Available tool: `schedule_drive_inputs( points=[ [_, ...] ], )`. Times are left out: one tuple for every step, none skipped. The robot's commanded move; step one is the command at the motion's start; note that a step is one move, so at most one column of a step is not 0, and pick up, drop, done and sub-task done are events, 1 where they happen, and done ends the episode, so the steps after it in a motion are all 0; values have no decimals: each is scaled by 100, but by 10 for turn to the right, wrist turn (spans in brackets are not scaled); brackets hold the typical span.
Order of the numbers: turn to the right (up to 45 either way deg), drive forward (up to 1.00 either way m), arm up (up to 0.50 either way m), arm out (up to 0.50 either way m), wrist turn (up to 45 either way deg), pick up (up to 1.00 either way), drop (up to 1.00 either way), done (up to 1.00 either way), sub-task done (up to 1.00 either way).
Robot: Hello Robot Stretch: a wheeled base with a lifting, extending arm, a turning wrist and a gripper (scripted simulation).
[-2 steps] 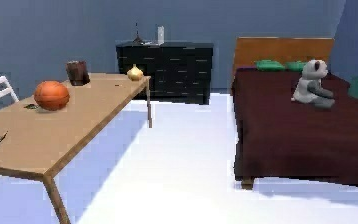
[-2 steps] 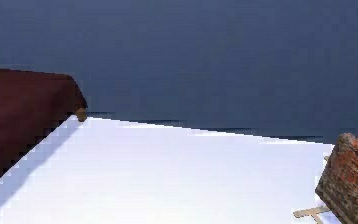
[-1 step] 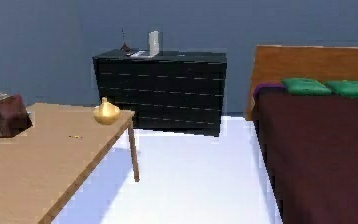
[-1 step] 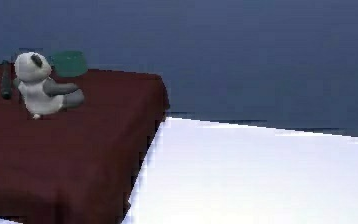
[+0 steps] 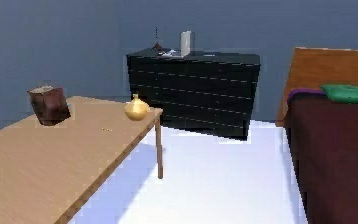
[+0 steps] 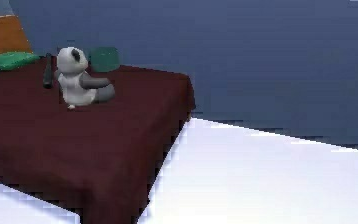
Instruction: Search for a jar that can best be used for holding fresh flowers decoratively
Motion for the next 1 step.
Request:
schedule_drive_inputs(
  points=[
    [0,25,0,0,0,0,0,0,0]
  ],
)
